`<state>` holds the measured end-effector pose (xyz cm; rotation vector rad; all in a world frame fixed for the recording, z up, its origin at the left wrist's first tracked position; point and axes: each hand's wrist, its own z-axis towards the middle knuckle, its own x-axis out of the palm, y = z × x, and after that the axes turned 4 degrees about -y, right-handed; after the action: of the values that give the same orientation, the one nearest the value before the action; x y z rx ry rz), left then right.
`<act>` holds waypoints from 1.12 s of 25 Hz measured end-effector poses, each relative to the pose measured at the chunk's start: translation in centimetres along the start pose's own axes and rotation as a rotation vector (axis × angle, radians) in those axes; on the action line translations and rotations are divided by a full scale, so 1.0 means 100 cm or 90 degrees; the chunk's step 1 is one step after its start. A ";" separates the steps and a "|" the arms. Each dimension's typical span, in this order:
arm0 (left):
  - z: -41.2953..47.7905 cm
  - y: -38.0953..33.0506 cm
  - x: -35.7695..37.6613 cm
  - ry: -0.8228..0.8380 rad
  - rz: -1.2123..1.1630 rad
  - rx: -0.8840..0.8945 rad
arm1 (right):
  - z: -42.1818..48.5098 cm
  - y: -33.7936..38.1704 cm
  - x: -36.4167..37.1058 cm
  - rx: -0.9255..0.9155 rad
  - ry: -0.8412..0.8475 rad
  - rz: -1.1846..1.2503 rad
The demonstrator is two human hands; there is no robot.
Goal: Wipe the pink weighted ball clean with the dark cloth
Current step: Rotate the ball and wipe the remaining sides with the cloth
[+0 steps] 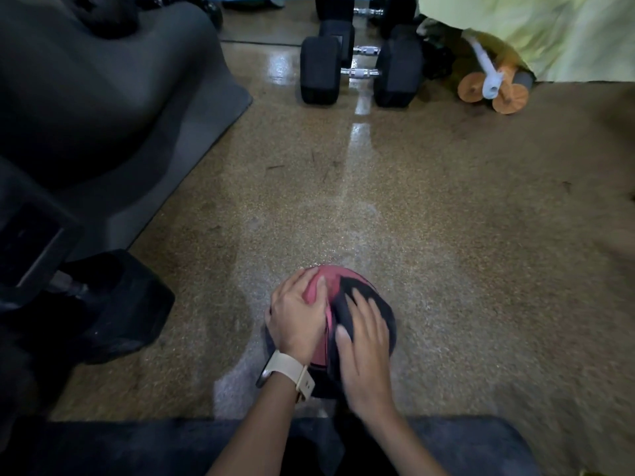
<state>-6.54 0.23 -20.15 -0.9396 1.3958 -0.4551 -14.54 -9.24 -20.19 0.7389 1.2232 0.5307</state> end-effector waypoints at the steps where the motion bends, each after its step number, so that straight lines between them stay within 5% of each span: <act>1: -0.002 0.000 -0.001 0.000 -0.006 -0.001 | -0.007 -0.010 -0.007 0.009 -0.020 0.033; 4: -0.007 -0.004 0.001 -0.002 0.019 0.009 | 0.055 -0.032 -0.010 0.239 0.015 0.148; 6: -0.011 -0.003 0.003 -0.005 0.028 0.019 | 0.103 -0.028 -0.010 0.307 0.099 0.066; 10: -0.003 0.004 0.003 -0.037 -0.007 -0.005 | 0.048 -0.002 0.004 0.005 0.036 -0.058; 12: 0.000 0.007 0.002 -0.039 -0.038 -0.015 | 0.002 -0.008 -0.003 0.006 0.008 0.008; 15: -0.001 0.009 0.000 -0.031 -0.052 -0.015 | 0.020 -0.030 -0.011 0.219 -0.044 0.204; 17: -0.002 0.008 0.001 -0.032 -0.045 -0.016 | 0.071 -0.035 -0.010 0.346 0.019 0.184; 20: 0.001 0.005 0.003 -0.049 -0.043 -0.037 | 0.092 -0.014 0.002 0.133 0.047 -0.007; 23: 0.012 0.008 0.002 -0.035 -0.055 -0.038 | 0.020 -0.006 0.006 -0.040 0.016 -0.024; 25: 0.013 0.006 0.001 -0.010 -0.052 -0.027 | 0.004 -0.022 -0.006 0.036 -0.037 0.059; 28: 0.004 -0.004 0.004 0.001 0.004 -0.019 | 0.075 -0.034 -0.013 0.314 0.026 0.139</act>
<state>-5.95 -0.24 -20.12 -0.9600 1.4095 -0.4310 -7.72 -14.11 -20.70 1.2955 1.3361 0.4252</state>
